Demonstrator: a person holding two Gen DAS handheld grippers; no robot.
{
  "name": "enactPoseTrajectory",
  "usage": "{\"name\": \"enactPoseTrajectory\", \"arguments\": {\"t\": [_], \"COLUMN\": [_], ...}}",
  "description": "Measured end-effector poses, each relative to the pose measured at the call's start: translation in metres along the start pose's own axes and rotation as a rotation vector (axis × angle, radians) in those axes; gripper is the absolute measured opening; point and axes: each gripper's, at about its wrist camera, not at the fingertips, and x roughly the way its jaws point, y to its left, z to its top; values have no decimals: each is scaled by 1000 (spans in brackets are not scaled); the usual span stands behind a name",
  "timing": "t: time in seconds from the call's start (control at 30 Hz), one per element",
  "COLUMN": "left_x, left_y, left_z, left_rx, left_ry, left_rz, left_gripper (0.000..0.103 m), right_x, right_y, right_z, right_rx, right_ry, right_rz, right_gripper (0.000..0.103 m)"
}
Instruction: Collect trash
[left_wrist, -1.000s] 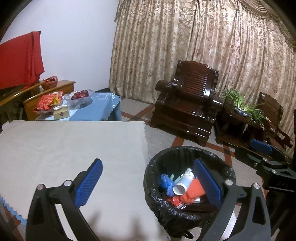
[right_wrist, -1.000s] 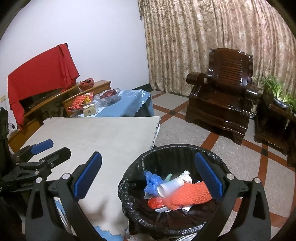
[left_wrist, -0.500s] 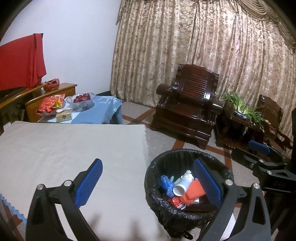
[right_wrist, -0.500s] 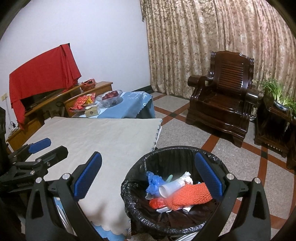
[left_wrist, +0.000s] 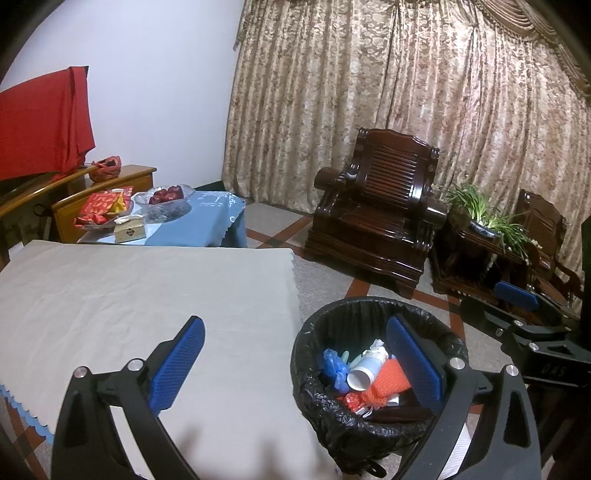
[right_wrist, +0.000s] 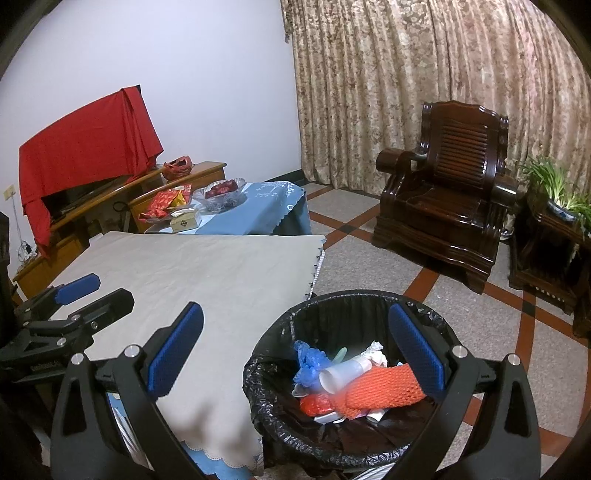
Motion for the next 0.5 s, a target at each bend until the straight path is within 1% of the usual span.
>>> {"name": "enactPoseTrajectory", "arguments": {"t": [0.5], "left_x": [0], "left_y": [1], "left_z": [0], "left_rx": [1], "left_ry": [0], "left_rz": [0], "left_gripper": [97], "right_x": [0], "right_y": [3], "right_z": [0], "right_rx": [-1], "right_ry": [1], "right_rz": [0], "right_gripper": [98]}}
